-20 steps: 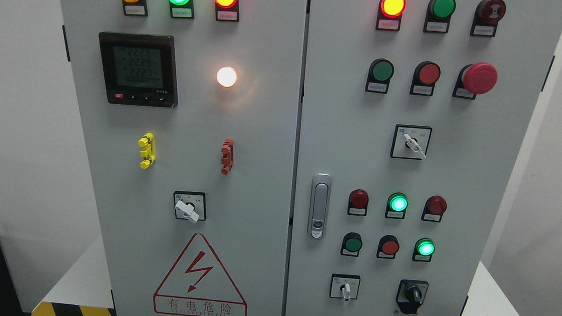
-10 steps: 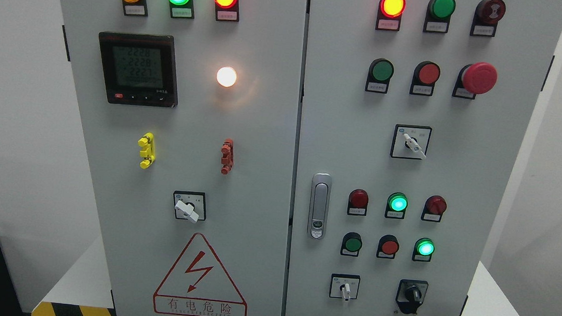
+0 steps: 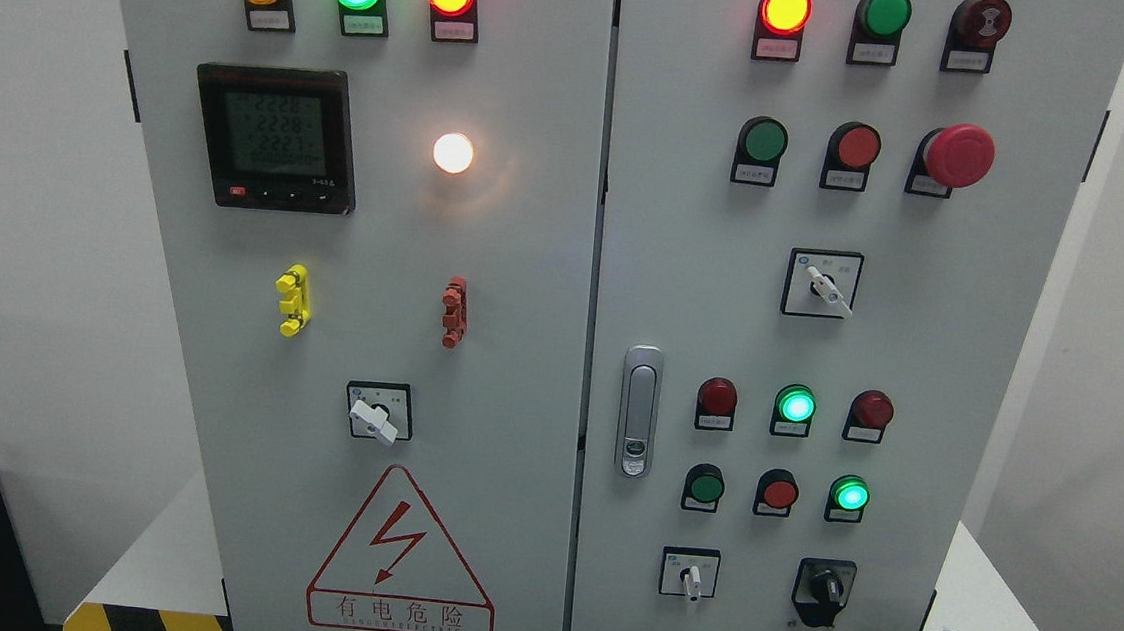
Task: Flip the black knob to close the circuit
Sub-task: 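Raise the right hand up toward the black rotary knob, then grip the black knob with the right hand and twist it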
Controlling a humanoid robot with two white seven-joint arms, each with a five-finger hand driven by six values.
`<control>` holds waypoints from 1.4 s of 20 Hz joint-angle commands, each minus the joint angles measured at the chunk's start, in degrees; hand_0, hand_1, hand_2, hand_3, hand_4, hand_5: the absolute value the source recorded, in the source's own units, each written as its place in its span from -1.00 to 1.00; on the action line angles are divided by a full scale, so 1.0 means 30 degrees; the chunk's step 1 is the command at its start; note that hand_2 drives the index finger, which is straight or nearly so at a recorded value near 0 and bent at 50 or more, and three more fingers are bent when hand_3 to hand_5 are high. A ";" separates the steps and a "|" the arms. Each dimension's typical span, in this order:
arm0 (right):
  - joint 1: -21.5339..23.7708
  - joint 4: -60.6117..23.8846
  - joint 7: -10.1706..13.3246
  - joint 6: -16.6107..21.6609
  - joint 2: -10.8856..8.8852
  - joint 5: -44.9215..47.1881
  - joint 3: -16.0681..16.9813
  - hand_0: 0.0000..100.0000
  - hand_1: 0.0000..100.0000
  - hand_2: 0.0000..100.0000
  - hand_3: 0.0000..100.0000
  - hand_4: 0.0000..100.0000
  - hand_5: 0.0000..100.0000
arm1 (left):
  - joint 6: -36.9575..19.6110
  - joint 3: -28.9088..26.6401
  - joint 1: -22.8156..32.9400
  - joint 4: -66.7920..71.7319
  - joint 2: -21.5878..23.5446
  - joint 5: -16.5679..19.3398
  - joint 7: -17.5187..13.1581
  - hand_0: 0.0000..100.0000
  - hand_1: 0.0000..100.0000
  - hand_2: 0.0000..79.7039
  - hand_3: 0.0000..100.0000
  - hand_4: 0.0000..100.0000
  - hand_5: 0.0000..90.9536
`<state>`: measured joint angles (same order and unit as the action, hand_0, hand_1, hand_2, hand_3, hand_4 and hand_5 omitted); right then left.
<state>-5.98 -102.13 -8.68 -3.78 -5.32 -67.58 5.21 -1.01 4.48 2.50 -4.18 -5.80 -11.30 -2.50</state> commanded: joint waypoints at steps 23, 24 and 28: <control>-0.1962 0.2550 -0.0008 -0.1377 0.0337 -0.0148 -0.0038 -1.00 -0.96 0.86 1.00 0.72 0.75 | -0.0015 0.0000 0.0014 -0.0014 0.0000 0.0047 0.0013 -0.76 0.11 -1.00 -1.00 -1.00 -1.00; -0.1962 0.2550 -0.0008 -0.1406 0.0337 -0.0148 -0.0067 -1.00 -0.94 0.86 1.00 0.72 0.76 | -0.0015 0.0000 0.0015 0.0015 0.0000 -0.0010 0.0013 -0.76 0.11 -1.00 -1.00 -1.00 -1.00; -0.1991 0.2550 -0.0008 -0.1494 0.0337 -0.0177 -0.0185 -1.00 -0.84 0.86 1.00 0.72 0.76 | -0.0015 0.0000 0.0014 -0.0014 0.0000 0.0047 0.0013 -0.76 0.11 -1.00 -1.00 -1.00 -1.00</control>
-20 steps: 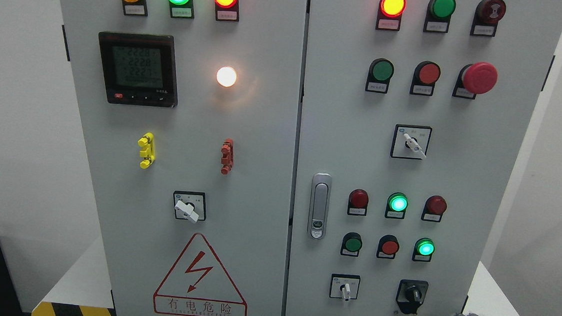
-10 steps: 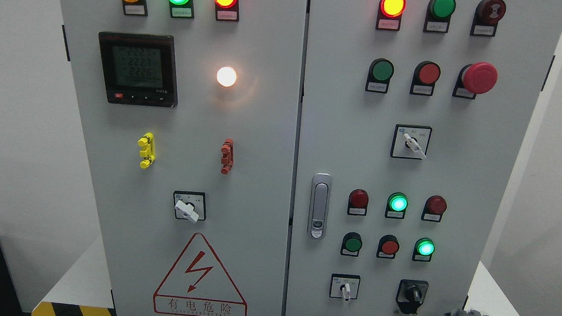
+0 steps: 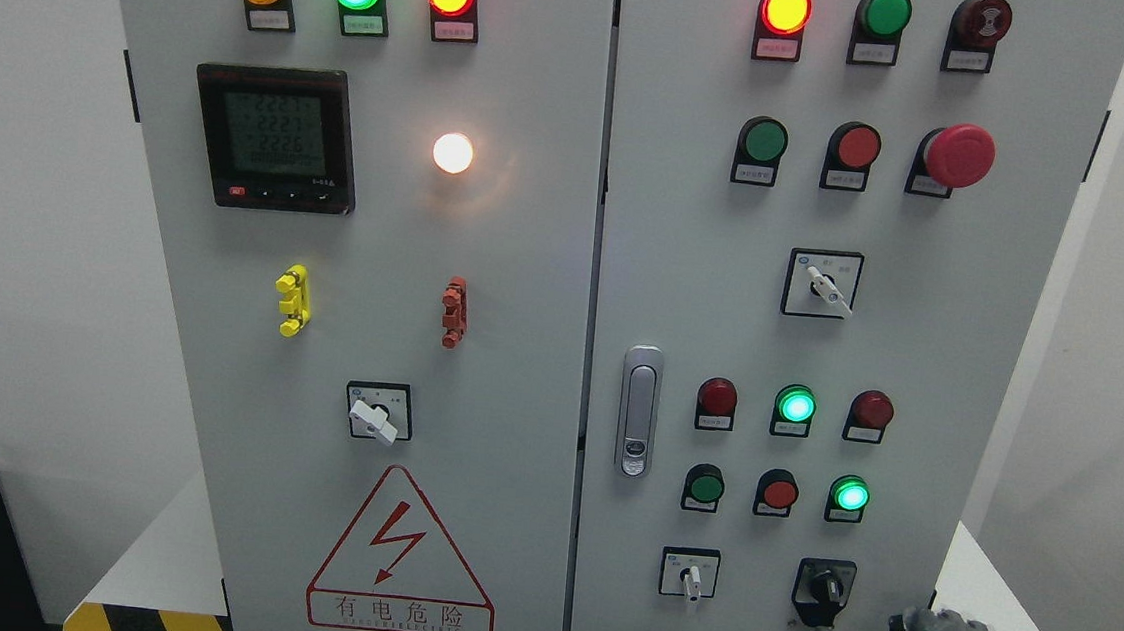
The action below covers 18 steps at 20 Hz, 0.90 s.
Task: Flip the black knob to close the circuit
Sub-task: 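Grip the black knob with the right hand and twist it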
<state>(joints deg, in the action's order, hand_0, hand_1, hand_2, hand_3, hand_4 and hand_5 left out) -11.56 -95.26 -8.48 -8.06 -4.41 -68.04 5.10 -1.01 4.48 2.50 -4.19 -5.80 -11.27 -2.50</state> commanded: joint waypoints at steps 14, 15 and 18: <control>-0.0630 0.0318 -0.0104 -0.0477 0.0121 -0.0025 -0.0412 -1.00 -0.78 0.87 1.00 0.72 0.78 | -0.0015 0.0000 0.0014 -0.0008 0.0000 0.0034 0.0013 -0.76 0.11 -1.00 -1.00 -1.00 -1.00; -0.0630 0.0318 -0.0104 -0.0506 0.0121 0.0003 -0.0441 -1.00 -0.78 0.87 1.00 0.72 0.78 | -0.0015 0.0000 0.0015 -0.0009 0.0000 -0.0024 0.0013 -0.76 0.11 -1.00 -1.00 -1.00 -1.00; -0.0659 0.0347 -0.0104 -0.0797 0.0121 0.0004 -0.0470 -1.00 -0.79 0.86 1.00 0.72 0.78 | -0.0015 0.0000 0.0014 -0.0009 0.0000 0.0034 0.0013 -0.76 0.11 -1.00 -1.00 -1.00 -1.00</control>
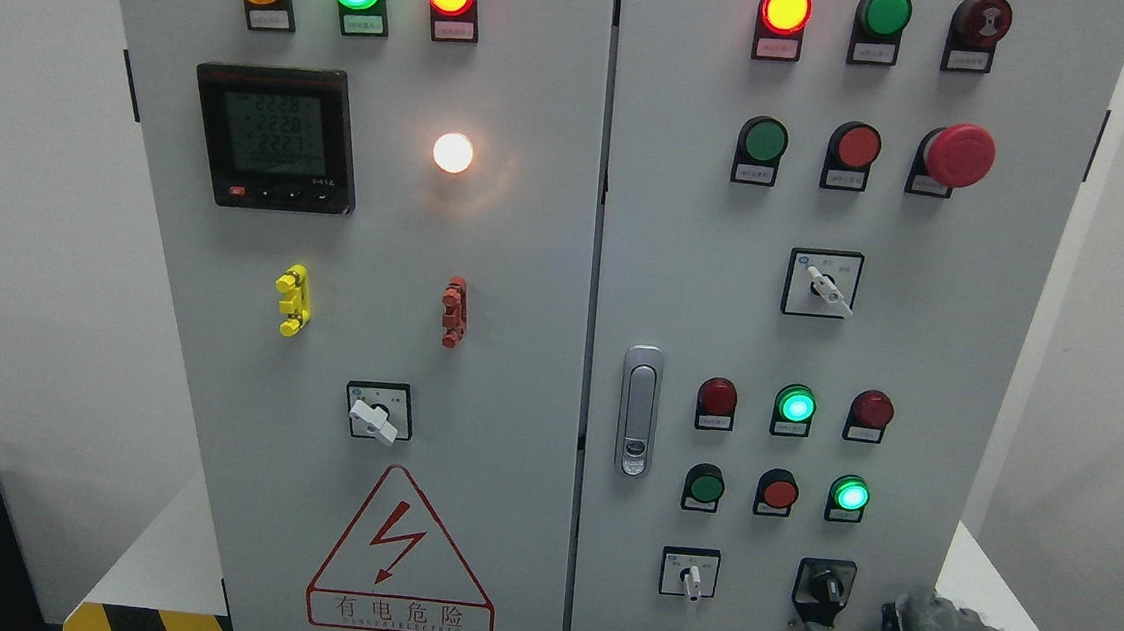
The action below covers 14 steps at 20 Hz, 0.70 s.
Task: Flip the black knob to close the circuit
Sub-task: 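Grip the black knob with the right hand and twist it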
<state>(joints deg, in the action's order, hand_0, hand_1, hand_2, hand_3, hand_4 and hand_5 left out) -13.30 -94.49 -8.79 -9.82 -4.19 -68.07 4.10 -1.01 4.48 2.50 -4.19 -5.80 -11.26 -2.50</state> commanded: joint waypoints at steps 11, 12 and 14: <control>-0.0370 0.0121 -0.0059 -0.0651 0.0078 0.0044 -0.0167 -1.00 -0.81 0.86 1.00 0.72 0.78 | -0.0015 0.0000 -0.0015 0.0020 0.0000 -0.0027 0.0012 -0.76 0.11 -1.00 -1.00 -1.00 -1.00; -0.0370 0.0121 -0.0059 -0.0651 0.0078 0.0044 -0.0167 -1.00 -0.81 0.86 1.00 0.72 0.78 | -0.0015 0.0000 -0.0015 -0.0009 0.0000 -0.0027 0.0012 -0.76 0.11 -1.00 -1.00 -1.00 -1.00; -0.0370 0.0150 -0.0088 -0.0651 0.0078 0.0044 -0.0138 -1.00 -0.81 0.86 1.00 0.73 0.78 | -0.0015 0.0000 -0.0014 -0.0009 0.0000 -0.0027 0.0012 -0.76 0.11 -1.00 -1.00 -1.00 -1.00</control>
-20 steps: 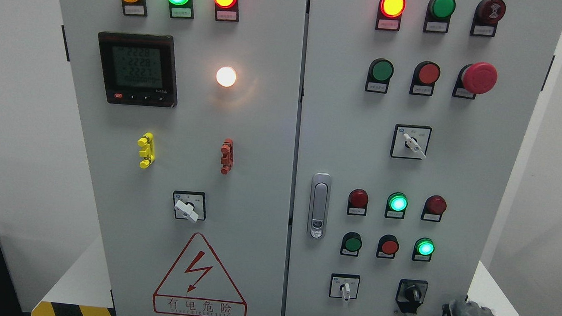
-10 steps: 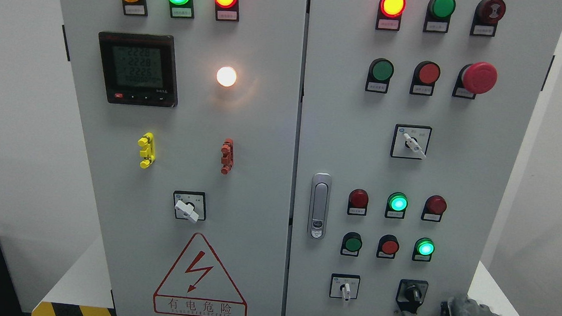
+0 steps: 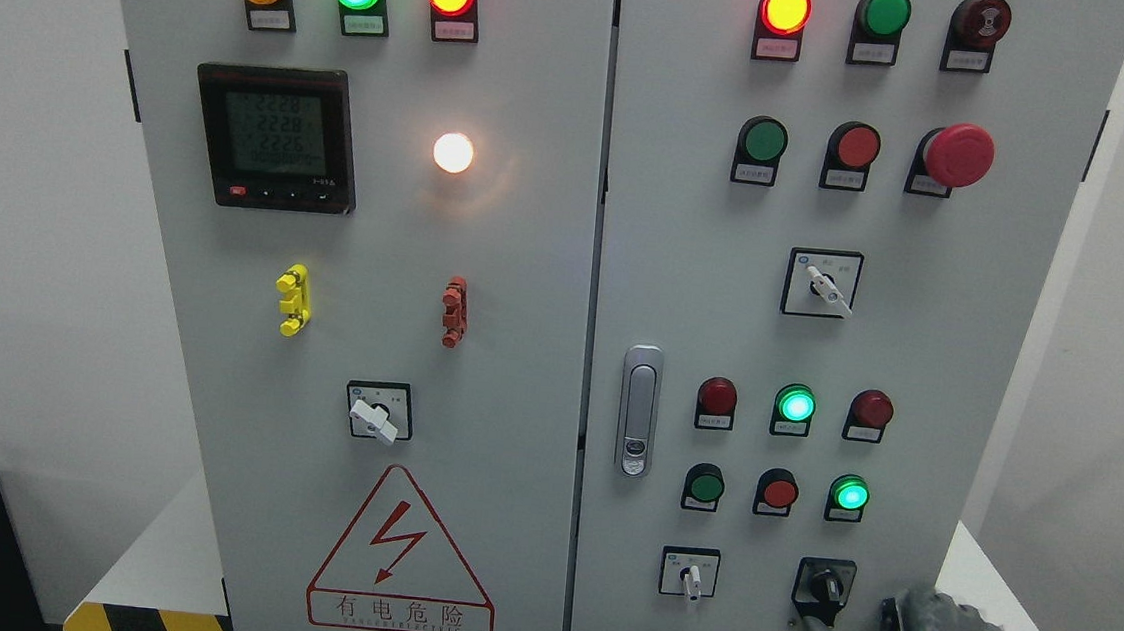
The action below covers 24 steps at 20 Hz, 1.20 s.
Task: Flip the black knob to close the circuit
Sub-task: 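Grip the black knob with the right hand and twist it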
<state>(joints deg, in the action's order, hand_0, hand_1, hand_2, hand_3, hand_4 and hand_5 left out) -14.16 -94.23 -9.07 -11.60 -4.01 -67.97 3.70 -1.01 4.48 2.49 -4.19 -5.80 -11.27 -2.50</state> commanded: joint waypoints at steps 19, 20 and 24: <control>-0.0054 -0.0054 -0.0054 -0.0088 -0.0010 0.0274 0.0758 -1.00 -0.72 0.87 1.00 0.73 0.79 | -0.0015 0.0000 -0.0009 0.0018 0.0000 -0.0021 0.0013 -0.76 0.11 -1.00 -1.00 -1.00 -1.00; -0.0054 -0.0054 -0.0054 -0.0088 -0.0010 0.0246 0.0758 -1.00 -0.72 0.87 1.00 0.73 0.79 | -0.0015 0.0000 0.0019 -0.0011 0.0000 0.0037 0.0013 -0.76 0.11 -1.00 -1.00 -1.00 -1.00; -0.0054 -0.0113 -0.0054 -0.0117 0.0019 0.0275 0.0846 -1.00 -0.72 0.87 1.00 0.73 0.79 | -0.0015 0.0000 0.0019 0.0018 0.0000 -0.0022 0.0013 -0.76 0.11 -1.00 -1.00 -1.00 -1.00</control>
<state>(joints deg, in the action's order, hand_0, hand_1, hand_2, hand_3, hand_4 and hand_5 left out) -14.34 -94.29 -9.31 -11.77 -4.01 -67.27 5.29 -1.01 4.48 2.51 -4.18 -5.81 -11.26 -2.50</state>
